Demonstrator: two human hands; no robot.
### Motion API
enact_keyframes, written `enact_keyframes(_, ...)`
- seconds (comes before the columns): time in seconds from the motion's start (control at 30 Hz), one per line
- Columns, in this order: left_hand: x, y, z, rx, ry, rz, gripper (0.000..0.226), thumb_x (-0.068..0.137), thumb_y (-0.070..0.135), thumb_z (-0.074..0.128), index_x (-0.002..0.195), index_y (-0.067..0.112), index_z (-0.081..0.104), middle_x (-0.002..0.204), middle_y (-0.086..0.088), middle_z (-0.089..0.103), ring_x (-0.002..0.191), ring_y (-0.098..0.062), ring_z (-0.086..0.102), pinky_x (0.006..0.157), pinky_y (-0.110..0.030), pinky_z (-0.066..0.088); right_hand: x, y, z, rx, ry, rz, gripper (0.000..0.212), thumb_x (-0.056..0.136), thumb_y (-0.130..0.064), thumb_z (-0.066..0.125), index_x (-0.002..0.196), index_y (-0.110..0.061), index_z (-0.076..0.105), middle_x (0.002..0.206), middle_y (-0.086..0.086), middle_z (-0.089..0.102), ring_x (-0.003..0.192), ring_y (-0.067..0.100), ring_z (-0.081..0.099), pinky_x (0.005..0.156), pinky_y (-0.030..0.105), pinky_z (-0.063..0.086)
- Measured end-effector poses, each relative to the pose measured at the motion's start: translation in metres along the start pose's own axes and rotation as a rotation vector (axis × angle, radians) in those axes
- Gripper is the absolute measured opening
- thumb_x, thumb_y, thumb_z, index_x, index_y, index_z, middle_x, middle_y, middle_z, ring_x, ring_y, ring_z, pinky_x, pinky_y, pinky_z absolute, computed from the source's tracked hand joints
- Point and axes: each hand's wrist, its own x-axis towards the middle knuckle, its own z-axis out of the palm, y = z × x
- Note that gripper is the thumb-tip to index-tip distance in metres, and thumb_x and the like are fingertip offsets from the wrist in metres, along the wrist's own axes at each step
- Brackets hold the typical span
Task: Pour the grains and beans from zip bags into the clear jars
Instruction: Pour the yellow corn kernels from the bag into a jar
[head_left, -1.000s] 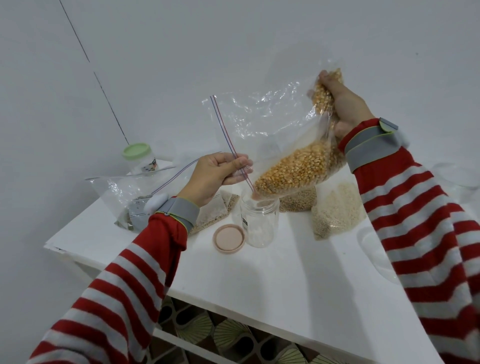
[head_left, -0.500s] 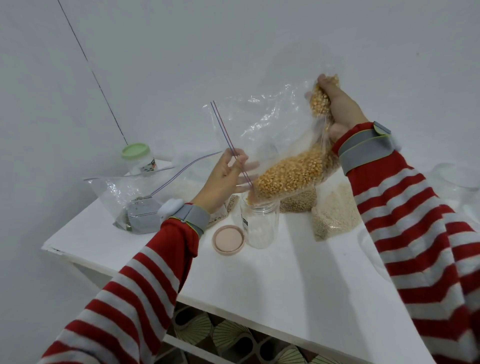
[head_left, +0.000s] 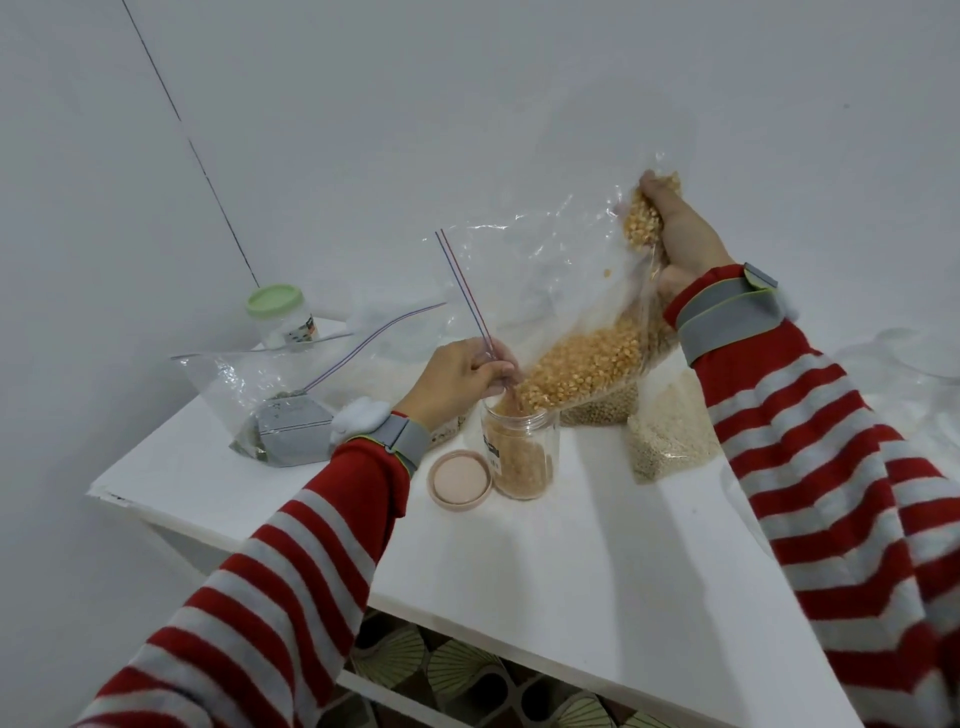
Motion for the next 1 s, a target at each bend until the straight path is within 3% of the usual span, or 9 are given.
enact_keyframes(0.17,0.001,0.001,0.003,0.107,0.021,0.032,0.014,0.097,0.002,0.049,0.094,0.010,0.060,0.082,-0.009,0.071,0.079,-0.016,0.072,0.082,-0.034,0.060,0.003,0.007,-0.019,-0.006,0.055,0.012,0.022,0.085,-0.040,0.074,0.087,-0.018,0.070,0.086,0.002,0.075,0.067,0.011,0.070,0.070,0.028,0.057)
enact_keyframes(0.3,0.007,0.004,0.005,0.219,-0.008,0.019,0.010,0.096,0.005,0.055,0.100,0.005,0.064,0.088,-0.006,0.072,0.084,-0.019,0.072,0.084,-0.037,0.059,0.006,0.014,-0.036,0.008,0.098,0.050,0.028,0.085,-0.043,0.073,0.092,-0.016,0.071,0.078,-0.002,0.074,0.059,0.009,0.067,0.058,0.025,0.055)
enact_keyframes(0.4,0.009,0.007,0.002,0.289,-0.101,0.009,0.014,0.091,0.011,0.067,0.105,0.008,0.067,0.095,-0.007,0.074,0.092,-0.017,0.071,0.087,-0.032,0.057,0.010,0.021,-0.049,0.046,0.129,0.068,0.032,0.083,-0.043,0.075,0.098,-0.014,0.071,0.080,-0.001,0.075,0.062,0.010,0.067,0.070,0.028,0.059)
enact_keyframes(0.47,0.009,0.007,-0.001,0.408,-0.125,0.042,0.008,0.086,0.013,0.074,0.093,0.015,0.070,0.099,-0.003,0.074,0.096,-0.012,0.070,0.089,-0.024,0.054,0.011,0.029,-0.057,0.046,0.153,0.076,0.038,0.080,-0.046,0.077,0.101,-0.015,0.073,0.084,-0.001,0.076,0.065,0.012,0.067,0.080,0.032,0.057)
enact_keyframes(0.6,0.010,0.004,0.002,0.500,-0.106,0.091,0.014,0.085,0.010,0.072,0.079,0.000,0.065,0.095,0.006,0.073,0.084,0.005,0.065,0.075,-0.012,0.048,0.008,0.043,-0.069,0.047,0.168,0.094,0.044,0.083,-0.048,0.073,0.112,-0.015,0.071,0.085,-0.002,0.076,0.066,0.010,0.067,0.076,0.029,0.057)
enact_keyframes(0.7,0.009,0.005,0.007,0.557,-0.108,0.101,0.006,0.088,0.009,0.065,0.083,0.012,0.065,0.092,0.008,0.073,0.084,-0.004,0.066,0.076,-0.021,0.049,0.005,0.052,-0.076,0.035,0.189,0.082,0.029,0.086,-0.045,0.071,0.096,-0.017,0.072,0.086,-0.001,0.076,0.065,0.010,0.069,0.067,0.028,0.059)
enact_keyframes(0.83,0.009,0.006,0.011,0.646,-0.095,0.063,0.011,0.087,0.011,0.062,0.085,0.021,0.067,0.085,0.012,0.072,0.084,-0.006,0.067,0.084,-0.034,0.053,0.000,0.066,-0.086,-0.019,0.251,0.088,0.032,0.089,-0.045,0.068,0.095,-0.015,0.071,0.079,-0.001,0.074,0.064,0.013,0.069,0.064,0.029,0.059)
enact_keyframes(0.9,0.009,0.008,0.014,0.718,-0.102,0.067,0.010,0.088,0.015,0.062,0.080,0.020,0.067,0.081,0.013,0.068,0.084,-0.012,0.064,0.079,-0.035,0.052,-0.004,0.076,-0.092,-0.092,0.297,0.099,0.034,0.092,-0.050,0.061,0.087,-0.017,0.068,0.070,-0.003,0.068,0.056,0.011,0.063,0.056,0.027,0.054)
enact_keyframes(1.0,0.008,0.012,0.016,0.848,-0.089,0.080,0.033,0.091,0.025,0.064,0.063,0.027,0.047,0.065,0.012,0.048,0.073,-0.019,0.048,0.064,-0.030,0.037,-0.007,0.096,-0.099,-0.295,0.346,0.148,0.045,0.094,-0.061,0.046,0.079,-0.021,0.061,0.057,-0.003,0.056,0.047,0.014,0.050,0.047,0.026,0.040)
